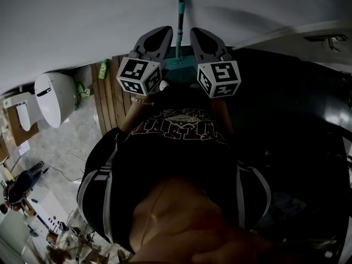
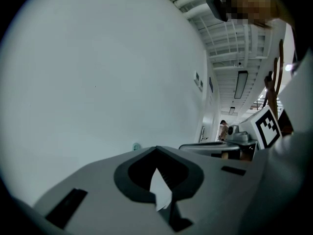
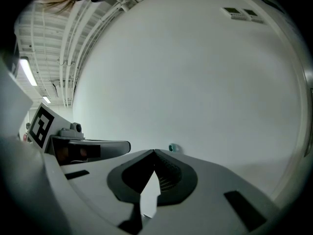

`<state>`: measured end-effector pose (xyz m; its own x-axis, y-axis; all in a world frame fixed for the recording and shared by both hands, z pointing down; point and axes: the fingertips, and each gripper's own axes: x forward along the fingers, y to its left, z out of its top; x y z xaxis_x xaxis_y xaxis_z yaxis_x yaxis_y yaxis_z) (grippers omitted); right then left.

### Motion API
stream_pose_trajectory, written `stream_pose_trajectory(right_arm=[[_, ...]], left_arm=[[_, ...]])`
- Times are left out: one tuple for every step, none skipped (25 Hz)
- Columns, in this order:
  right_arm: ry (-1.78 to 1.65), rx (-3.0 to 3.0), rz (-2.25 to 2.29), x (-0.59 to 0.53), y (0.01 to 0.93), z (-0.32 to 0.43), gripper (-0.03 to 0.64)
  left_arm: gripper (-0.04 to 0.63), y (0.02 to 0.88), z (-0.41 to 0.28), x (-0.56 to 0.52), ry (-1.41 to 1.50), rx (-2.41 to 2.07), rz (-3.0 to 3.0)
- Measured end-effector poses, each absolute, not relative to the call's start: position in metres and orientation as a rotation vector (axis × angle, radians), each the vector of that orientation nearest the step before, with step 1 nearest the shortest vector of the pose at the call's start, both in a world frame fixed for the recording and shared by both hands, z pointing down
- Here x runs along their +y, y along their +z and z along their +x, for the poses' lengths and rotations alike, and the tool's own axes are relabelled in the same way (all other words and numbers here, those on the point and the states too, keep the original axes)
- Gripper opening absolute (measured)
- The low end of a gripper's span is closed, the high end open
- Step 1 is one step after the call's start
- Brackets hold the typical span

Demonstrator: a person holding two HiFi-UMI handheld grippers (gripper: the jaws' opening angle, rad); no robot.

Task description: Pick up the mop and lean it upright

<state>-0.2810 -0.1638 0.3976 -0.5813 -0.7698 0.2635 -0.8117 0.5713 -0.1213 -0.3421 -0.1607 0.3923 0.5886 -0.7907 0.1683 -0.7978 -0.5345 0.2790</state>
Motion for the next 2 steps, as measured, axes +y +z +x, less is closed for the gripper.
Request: stream_pose_trajectory(right_arm=[[0.344, -2.618, 1.334, -0.1642, 0.3979, -0.2808, 0.018], [0.346, -2.616, 1.335, -0.1645, 0.3982, -0.2806, 0.018]], left_arm=[[0.037, 0.3926, -0.3421, -0.1608, 0.031, -1.289, 2.494], [0.037, 0.3928, -0.3421, -0.1609, 0.031, -1.287, 2.493]])
